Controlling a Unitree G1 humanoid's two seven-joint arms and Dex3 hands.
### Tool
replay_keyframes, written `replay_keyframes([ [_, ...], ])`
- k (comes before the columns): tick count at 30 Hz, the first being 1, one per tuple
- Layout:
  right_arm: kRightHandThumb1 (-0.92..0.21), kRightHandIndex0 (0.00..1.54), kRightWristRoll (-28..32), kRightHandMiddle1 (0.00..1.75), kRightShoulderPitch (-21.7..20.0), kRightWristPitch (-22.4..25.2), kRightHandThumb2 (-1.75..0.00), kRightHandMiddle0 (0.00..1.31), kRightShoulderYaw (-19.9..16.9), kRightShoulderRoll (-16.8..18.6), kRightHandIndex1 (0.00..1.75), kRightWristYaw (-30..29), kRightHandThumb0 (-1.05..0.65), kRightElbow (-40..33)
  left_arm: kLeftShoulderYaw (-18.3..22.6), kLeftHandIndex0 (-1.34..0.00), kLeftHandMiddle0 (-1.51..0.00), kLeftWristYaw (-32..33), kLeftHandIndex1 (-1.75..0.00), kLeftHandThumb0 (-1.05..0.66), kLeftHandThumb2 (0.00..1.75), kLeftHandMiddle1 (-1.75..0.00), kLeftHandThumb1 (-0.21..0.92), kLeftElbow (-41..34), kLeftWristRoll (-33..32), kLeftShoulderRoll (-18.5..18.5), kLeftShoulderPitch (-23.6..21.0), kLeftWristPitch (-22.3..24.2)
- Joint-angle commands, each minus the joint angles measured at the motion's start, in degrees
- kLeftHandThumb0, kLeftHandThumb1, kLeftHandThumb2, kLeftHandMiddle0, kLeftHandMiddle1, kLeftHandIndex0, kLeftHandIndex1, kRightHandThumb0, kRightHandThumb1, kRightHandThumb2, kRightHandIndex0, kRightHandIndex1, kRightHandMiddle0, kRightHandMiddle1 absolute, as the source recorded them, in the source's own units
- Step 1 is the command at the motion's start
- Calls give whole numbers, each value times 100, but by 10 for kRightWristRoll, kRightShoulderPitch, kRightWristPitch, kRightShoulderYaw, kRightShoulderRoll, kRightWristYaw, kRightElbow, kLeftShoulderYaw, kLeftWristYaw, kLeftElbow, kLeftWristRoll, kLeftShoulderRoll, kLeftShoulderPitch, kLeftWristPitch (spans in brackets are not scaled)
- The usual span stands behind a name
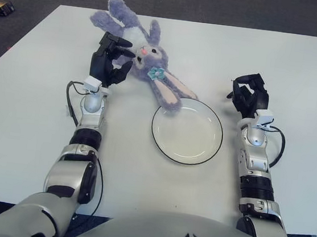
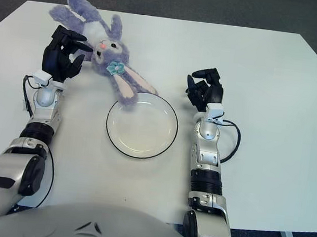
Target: Put the doll into the plate.
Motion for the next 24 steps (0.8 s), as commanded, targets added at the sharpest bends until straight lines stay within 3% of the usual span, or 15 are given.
replay_keyframes([
  [1,-92,68,-1,152,26,-9,-31,42,2,7,160,2,-36,20,-5,-38,-54,23,-141,0,24,-134,92,24,25,9,2,-25],
  [6,-92,68,-5,153,27,-7,-31,42,5,6,160,4,-36,20,-17,-38,-54,75,-141,0,25,-134,92,53,93,36,-25,-67],
  [16,-92,68,-9,153,24,-6,-32,41,9,4,161,5,-36,27,-41,-37,-52,139,-147,0,26,-131,92,89,161,65,-61,-106],
  [19,-92,68,-9,154,23,-6,-32,41,10,4,161,5,-36,29,-47,-37,-52,155,-148,0,26,-130,92,95,173,70,-66,-111],
  [24,-92,68,-10,154,21,2,-33,41,12,3,161,6,-36,30,-80,-35,-52,259,-151,0,27,-129,92,66,298,118,-82,-75],
])
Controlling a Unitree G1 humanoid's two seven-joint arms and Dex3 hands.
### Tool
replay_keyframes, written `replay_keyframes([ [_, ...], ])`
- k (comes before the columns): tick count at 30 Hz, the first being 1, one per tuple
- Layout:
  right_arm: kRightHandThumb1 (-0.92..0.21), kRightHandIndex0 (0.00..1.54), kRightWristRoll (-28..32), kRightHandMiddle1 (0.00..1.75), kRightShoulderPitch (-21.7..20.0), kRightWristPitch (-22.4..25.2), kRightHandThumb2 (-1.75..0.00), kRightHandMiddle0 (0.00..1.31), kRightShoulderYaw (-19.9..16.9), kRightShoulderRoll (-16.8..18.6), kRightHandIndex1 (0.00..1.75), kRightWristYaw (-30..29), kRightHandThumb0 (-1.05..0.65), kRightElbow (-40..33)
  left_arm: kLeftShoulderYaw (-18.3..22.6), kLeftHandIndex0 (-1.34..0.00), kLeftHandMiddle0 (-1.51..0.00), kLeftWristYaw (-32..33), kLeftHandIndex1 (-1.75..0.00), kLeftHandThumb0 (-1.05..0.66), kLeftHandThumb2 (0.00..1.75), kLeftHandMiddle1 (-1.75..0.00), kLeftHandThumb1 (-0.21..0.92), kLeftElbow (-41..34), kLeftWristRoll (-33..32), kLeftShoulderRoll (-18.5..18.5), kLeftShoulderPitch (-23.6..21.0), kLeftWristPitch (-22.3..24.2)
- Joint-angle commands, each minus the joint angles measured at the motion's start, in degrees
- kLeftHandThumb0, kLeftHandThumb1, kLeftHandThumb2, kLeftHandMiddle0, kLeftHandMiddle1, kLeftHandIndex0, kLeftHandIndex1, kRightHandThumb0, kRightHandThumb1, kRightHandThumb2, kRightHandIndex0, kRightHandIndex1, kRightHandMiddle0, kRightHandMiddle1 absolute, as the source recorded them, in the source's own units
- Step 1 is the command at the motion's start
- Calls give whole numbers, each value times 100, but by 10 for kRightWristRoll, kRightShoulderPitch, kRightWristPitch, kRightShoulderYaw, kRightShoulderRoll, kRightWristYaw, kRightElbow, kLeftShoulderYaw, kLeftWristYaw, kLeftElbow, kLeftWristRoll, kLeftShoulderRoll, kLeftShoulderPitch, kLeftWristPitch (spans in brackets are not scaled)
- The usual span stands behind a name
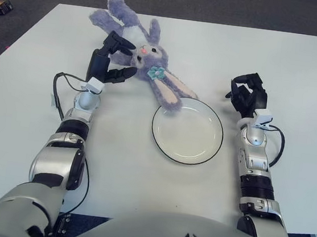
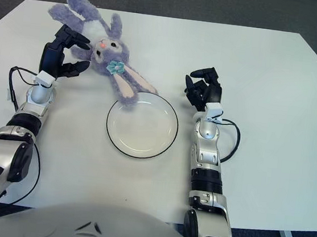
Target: Put the doll into the plate.
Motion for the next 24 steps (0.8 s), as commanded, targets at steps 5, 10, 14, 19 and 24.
replay_keyframes([
  [5,-92,67,-3,154,25,4,-33,40,5,7,161,1,-36,23,-58,-29,-48,119,-143,-20,33,-95,92,-39,137,64,-30,74],
  [10,-92,67,-5,155,25,6,-33,40,7,7,161,1,-36,24,-87,-30,-54,130,-52,-50,26,-18,92,-45,153,88,-45,92],
  [14,-92,67,-6,155,26,9,-33,40,8,5,161,1,-36,24,-101,-30,-53,135,-32,-55,21,-4,92,-49,153,98,-52,99],
  [19,-92,67,-8,155,27,17,-33,40,11,3,161,1,-36,22,-118,-30,-50,145,-26,-57,15,-1,92,-55,158,110,-59,112],
  [24,-92,67,-11,155,25,20,-33,40,12,1,161,1,-36,27,-145,-30,-40,180,-21,-59,8,0,92,-78,209,134,-71,167],
])
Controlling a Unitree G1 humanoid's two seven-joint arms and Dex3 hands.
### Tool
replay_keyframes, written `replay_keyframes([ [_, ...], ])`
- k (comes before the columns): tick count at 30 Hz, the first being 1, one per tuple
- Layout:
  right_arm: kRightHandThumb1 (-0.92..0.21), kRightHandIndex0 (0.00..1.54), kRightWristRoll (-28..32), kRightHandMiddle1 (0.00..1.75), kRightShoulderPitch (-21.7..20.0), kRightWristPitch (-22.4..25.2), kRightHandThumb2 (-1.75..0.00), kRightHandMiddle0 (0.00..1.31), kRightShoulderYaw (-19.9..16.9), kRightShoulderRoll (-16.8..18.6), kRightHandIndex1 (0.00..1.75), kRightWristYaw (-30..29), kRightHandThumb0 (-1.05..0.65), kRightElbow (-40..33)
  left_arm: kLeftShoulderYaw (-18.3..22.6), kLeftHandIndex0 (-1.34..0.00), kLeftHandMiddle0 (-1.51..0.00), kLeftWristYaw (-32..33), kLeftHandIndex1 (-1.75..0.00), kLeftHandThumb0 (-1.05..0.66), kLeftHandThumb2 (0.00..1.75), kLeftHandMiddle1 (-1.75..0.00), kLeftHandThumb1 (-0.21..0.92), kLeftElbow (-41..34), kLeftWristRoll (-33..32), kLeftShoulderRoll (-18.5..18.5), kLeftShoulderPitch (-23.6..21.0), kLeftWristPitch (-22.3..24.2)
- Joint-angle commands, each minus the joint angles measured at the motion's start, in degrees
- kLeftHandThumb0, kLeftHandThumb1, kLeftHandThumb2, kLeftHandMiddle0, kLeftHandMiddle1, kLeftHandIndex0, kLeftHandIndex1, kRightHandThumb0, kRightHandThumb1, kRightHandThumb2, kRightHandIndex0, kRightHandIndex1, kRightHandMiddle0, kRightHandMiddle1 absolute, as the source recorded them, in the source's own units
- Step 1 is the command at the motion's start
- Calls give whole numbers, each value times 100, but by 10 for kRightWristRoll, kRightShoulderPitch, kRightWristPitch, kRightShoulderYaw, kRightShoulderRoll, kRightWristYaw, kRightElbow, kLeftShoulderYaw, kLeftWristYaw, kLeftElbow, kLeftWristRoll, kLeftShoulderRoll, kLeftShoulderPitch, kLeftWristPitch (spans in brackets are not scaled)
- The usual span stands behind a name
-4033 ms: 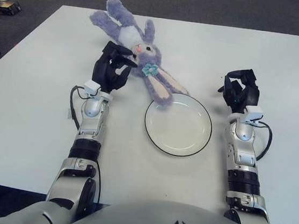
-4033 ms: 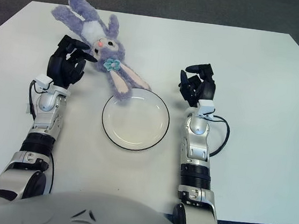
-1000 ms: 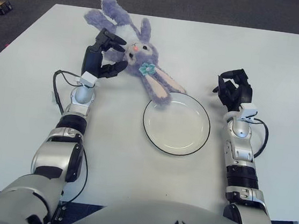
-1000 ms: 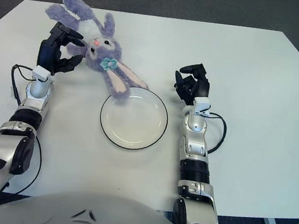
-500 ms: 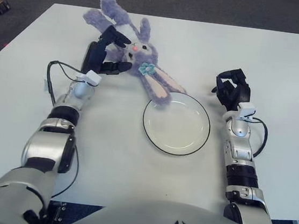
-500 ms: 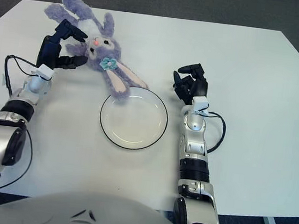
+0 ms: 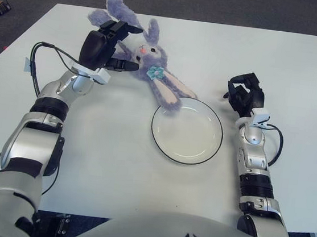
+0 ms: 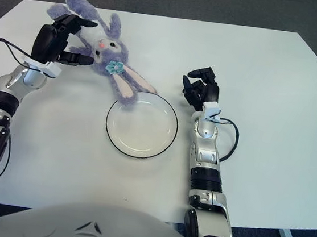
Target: Put the doll into the plate.
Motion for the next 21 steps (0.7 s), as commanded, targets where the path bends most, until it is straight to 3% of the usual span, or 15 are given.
replay_keyframes([
  [1,-92,67,-3,155,25,5,-33,40,4,6,160,1,-36,26,-26,-30,-37,35,-20,-59,7,0,92,-22,48,29,-20,46],
  [9,-92,68,-5,155,24,2,-33,40,4,5,160,2,-36,34,-76,-28,-20,73,-12,-68,2,0,92,-25,102,49,-43,104],
  [21,-92,68,-7,153,20,8,-32,41,6,0,158,7,-36,46,-134,-26,-13,91,-6,-82,0,0,90,24,120,54,-88,137],
])
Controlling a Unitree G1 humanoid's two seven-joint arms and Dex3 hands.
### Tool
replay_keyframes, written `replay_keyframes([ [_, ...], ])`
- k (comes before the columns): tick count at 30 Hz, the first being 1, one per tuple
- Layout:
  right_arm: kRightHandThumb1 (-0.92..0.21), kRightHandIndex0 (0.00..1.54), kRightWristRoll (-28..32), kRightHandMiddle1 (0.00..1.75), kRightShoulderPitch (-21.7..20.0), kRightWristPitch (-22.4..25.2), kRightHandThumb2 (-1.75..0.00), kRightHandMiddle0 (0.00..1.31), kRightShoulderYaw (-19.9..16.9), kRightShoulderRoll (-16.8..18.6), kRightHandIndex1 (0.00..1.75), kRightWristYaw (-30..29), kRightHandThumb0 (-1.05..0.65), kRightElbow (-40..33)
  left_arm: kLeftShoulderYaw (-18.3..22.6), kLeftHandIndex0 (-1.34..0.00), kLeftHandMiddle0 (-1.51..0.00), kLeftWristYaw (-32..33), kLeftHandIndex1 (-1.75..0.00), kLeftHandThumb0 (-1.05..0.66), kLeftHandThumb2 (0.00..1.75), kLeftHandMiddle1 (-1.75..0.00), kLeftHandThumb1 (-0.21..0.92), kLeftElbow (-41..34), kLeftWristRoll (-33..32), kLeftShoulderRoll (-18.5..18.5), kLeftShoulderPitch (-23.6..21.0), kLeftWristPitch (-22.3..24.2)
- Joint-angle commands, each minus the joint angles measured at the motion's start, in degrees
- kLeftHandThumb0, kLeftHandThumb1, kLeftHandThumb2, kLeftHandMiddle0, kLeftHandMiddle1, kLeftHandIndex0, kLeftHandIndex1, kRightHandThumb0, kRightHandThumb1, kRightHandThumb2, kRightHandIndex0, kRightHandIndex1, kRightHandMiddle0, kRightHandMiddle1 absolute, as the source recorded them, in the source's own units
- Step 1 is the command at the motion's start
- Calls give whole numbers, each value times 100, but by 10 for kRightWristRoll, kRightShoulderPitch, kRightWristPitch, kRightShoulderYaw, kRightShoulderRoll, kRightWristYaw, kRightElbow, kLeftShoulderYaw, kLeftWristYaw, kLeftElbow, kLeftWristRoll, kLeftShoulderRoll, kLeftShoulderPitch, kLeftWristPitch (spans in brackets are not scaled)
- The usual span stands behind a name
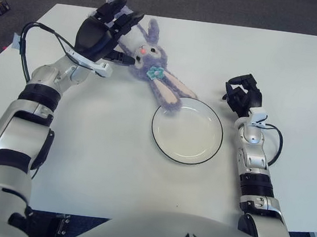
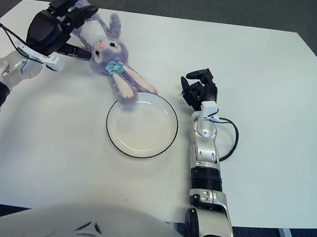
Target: Put the doll into the plate.
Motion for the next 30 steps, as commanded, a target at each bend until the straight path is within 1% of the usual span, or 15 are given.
replay_keyframes([
  [1,-92,68,-3,153,29,6,-32,41,3,4,158,3,-36,24,-20,-26,-13,10,-6,-82,0,0,90,11,10,10,-21,11],
  [4,-92,69,-2,153,27,10,-32,42,3,2,157,5,-36,25,-39,-24,-10,10,-5,-86,0,0,89,17,24,12,-33,27],
  [9,-92,69,-2,152,26,12,-31,42,2,1,155,6,-36,26,-61,-22,-7,17,-3,-89,0,0,88,32,33,12,-50,38],
  [13,-92,69,-1,152,25,12,-31,43,2,0,154,7,-36,28,-91,-22,-6,27,-2,-91,0,0,87,74,51,1,-86,46],
  [18,-92,70,-1,151,26,12,-30,43,2,-1,154,7,-36,29,-113,-22,-6,40,-2,-91,0,0,86,100,52,-4,-104,48],
  [22,-92,70,-2,150,28,14,-30,44,3,-1,152,8,-36,28,-153,-23,-9,25,-2,-92,0,-1,85,148,73,-19,-149,52],
  [26,-92,71,-2,150,28,14,-29,44,3,-2,151,8,-36,28,-170,-23,-10,24,-2,-93,0,-1,84,165,71,-22,-162,48],
  [30,-92,71,-2,150,29,14,-29,44,4,-1,151,7,-36,28,-177,-23,-10,-42,-2,-94,0,-1,84,181,54,-27,-184,23],
])
